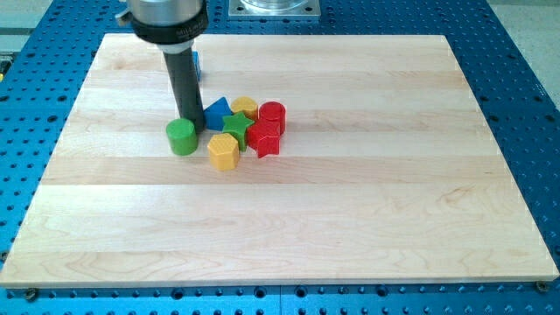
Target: Slide the green circle to the left of the yellow hexagon
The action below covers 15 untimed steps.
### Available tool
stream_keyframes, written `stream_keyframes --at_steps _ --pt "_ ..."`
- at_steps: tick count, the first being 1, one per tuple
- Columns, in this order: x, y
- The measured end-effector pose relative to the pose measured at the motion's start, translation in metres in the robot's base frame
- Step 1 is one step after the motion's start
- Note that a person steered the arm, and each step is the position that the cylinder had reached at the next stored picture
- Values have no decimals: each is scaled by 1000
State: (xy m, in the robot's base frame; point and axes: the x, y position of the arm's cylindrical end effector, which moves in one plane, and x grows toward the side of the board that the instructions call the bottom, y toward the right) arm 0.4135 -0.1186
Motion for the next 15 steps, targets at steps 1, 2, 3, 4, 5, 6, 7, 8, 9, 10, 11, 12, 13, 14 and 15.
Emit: stream_keyframes --at_steps 1,2,3,4,5,6,7,8,9,10,11,12,13,14,15 --pt "10 -13" --pt "28 -45" --pt "37 -73" --pt "63 -104" --pt "68 -57" --pt "67 -11" --pt "80 -33" --pt "117 -33" --pt "125 3" --pt "94 8" --pt "87 12" --pt "82 5" --pt "82 -31" --pt "69 -41" --pt "65 -12"
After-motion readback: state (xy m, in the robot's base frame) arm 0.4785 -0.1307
